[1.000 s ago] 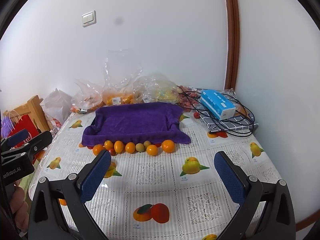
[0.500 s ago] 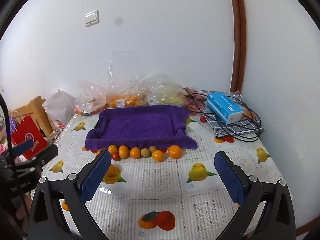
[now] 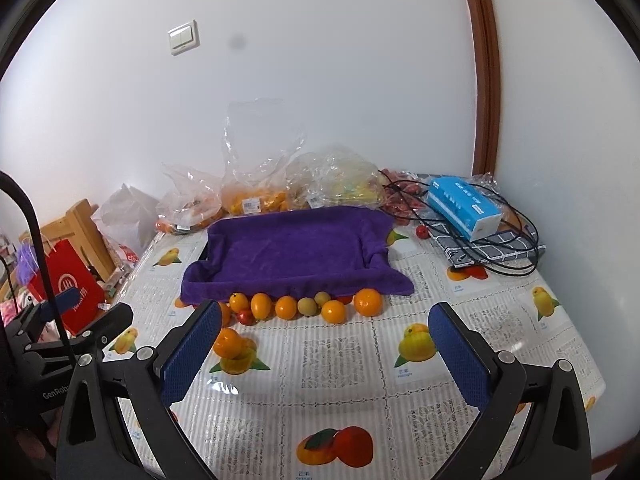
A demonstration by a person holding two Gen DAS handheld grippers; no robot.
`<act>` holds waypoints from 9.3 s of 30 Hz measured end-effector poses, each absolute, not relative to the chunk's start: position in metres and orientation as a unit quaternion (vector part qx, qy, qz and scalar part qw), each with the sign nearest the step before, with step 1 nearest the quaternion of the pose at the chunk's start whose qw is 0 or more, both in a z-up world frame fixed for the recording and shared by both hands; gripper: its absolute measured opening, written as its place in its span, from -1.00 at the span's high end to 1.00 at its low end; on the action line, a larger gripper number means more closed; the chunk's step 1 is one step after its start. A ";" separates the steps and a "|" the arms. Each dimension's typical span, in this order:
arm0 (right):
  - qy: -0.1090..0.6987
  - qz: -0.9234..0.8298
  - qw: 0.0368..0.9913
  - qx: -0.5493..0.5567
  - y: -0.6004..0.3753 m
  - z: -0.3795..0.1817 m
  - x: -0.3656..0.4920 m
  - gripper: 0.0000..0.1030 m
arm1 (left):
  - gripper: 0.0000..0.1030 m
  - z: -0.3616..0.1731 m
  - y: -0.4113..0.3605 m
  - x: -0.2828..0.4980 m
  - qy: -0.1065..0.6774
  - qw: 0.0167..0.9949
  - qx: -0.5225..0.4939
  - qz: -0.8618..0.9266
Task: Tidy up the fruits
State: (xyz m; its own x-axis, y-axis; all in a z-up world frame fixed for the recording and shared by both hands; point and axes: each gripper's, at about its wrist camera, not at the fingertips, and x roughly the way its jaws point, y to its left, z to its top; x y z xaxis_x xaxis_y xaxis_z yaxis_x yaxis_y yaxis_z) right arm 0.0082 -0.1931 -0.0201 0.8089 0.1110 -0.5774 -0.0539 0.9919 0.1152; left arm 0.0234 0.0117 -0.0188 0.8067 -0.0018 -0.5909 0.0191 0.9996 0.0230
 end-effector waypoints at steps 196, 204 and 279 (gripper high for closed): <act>0.423 0.094 0.900 -0.044 -0.181 -0.201 0.121 0.24 | 0.15 -0.180 0.047 0.173 0.428 0.900 -0.031 -0.077; 0.423 0.088 0.901 -0.028 -0.190 -0.201 0.110 0.34 | 0.20 -0.179 0.049 0.171 0.425 0.899 -0.047 -0.092; 0.348 0.097 0.932 0.003 -0.177 -0.107 0.256 0.36 | 0.20 -0.112 0.048 0.249 0.407 0.910 -0.078 -0.024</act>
